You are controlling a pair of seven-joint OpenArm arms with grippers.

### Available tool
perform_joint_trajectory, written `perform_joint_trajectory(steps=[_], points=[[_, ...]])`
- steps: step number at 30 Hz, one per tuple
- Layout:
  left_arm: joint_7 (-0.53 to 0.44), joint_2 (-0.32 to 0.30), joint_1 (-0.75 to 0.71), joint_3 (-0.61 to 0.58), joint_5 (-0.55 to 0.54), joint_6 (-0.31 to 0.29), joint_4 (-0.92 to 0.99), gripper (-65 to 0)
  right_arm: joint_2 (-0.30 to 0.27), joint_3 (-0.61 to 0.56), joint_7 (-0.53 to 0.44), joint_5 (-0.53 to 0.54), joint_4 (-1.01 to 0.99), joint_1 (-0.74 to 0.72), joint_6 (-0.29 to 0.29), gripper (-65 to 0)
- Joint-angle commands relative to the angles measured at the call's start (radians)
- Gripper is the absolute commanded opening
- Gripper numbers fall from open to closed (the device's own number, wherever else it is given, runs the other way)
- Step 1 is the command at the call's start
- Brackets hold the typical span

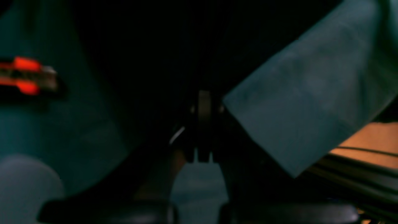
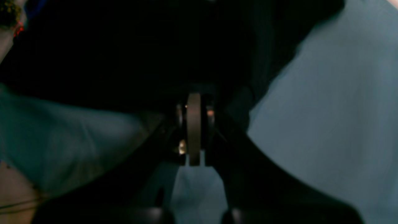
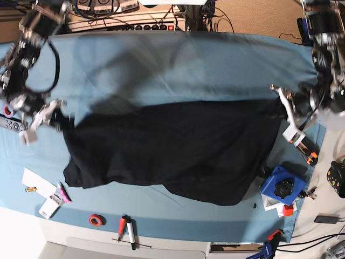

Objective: Layout the t-shirt on the table in an organized manner, then fold the t-shirt properly

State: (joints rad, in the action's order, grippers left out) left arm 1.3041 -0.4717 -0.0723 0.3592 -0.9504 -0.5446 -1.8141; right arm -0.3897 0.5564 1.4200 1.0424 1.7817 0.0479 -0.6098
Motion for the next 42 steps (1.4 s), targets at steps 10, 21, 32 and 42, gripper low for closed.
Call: perform_joint_trajectory(steps=[10,21,32,42], points=[[-0.011,0.021,-0.329,0.140,-0.023,-0.007,-0.144,-65.0,-0.019,0.078,-0.024,0.051,0.179,0.377,-0.011,-65.0],[-0.043,0.079,-0.438,0.313,-0.132,-0.068,-0.212,-65.0,0.060,0.340,-0.024,0.191,0.234,0.450,-0.075,-65.0],[-0.113,0.078,-0.208,0.178,-0.076,-0.067,-0.204,-65.0,0.060,0.259,-0.024,-0.056,0.232,0.135,-0.074,-65.0],[-0.365,0.117,0.137,-0.168,0.325,0.051,-0.045,-65.0,0.054,-0.045,-0.261,-0.410,0.013,-0.172,-0.021,-65.0]])
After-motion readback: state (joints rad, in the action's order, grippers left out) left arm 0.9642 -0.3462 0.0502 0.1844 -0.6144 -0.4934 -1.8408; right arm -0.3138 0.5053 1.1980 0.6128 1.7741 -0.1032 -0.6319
